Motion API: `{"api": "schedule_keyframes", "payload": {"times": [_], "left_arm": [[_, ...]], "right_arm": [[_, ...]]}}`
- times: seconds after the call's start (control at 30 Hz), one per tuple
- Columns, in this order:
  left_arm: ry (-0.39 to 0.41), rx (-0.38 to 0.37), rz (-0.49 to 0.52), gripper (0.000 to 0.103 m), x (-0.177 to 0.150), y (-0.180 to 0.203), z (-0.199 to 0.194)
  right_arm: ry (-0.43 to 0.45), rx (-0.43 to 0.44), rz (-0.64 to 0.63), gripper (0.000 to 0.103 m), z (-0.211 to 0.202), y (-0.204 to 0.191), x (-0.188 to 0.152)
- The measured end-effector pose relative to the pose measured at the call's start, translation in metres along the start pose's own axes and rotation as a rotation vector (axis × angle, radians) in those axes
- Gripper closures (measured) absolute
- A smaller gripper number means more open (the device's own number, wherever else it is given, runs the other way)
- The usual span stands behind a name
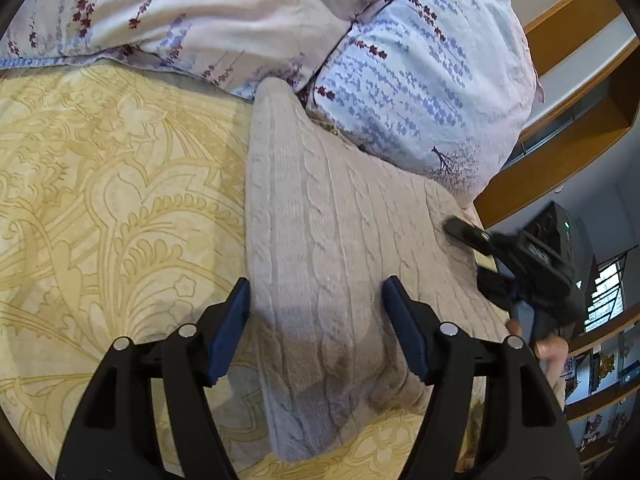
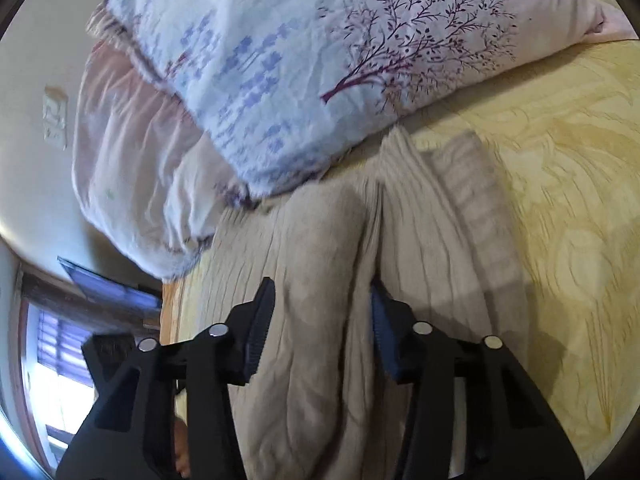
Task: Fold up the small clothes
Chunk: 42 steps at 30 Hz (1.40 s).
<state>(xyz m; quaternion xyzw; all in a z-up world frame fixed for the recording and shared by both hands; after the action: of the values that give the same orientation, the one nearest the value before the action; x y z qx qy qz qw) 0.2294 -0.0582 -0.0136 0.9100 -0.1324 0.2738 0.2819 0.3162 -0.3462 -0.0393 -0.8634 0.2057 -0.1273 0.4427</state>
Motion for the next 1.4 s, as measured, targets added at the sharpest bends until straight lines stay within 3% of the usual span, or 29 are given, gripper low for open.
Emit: {"api": "schedule_keyframes", "payload": {"times": [0.1,0.33,0.43,0.57,0.93,1.13,1.2,1.27,1.4], "left_arm": [[-0.006,-0.017,-0.01,0.033,-0.001,0.0,0.001],[0.001,-0.041,-0.015,0.033,-0.002,0.001,-0.004],[0.005,-0.058,-0.003,0.032,-0.002,0.006,-0.006],[-0.001,-0.077,0.03,0.032,-0.003,0.017,-0.005],[-0.021,-0.101,0.076,0.032,-0.008,0.035,0.004],[-0.05,-0.107,0.102,0.032,-0.012,0.042,0.013],[-0.056,-0.107,0.102,0.032,-0.014,0.042,0.015],[-0.059,-0.114,0.095,0.032,-0.016,0.042,0.015],[-0.048,-0.115,0.092,0.032,-0.019,0.04,0.009]], "right_arm": [[0.055,-0.026,-0.081,0.086,0.0,-0.01,-0.002],[0.351,-0.167,-0.569,0.088,-0.04,-0.077,-0.047],[0.431,-0.227,-0.655,0.088,-0.055,-0.088,-0.052],[0.468,-0.275,-0.613,0.088,-0.066,-0.071,-0.036],[0.497,-0.299,-0.557,0.088,-0.074,-0.044,-0.022],[0.403,-0.392,-0.412,0.088,-0.045,0.008,0.007],[0.371,-0.378,-0.349,0.085,-0.042,0.021,0.013],[0.397,-0.386,-0.301,0.081,-0.051,0.027,0.016],[0.466,-0.339,-0.233,0.058,-0.092,0.03,0.006]]}}
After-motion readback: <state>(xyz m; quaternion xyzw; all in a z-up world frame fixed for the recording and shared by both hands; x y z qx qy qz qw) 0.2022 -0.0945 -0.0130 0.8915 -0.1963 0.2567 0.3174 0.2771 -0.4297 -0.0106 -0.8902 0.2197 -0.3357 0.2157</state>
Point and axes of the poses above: each gripper's, at about its wrist camera, not at the fingertips, and z roughly the way its jaws point, y to its right, x to its top, the point moved 3 cm from there along z, roughly the way its jaws point, and after that the axes turned 15 degrees about z, right-handed, at the moved point
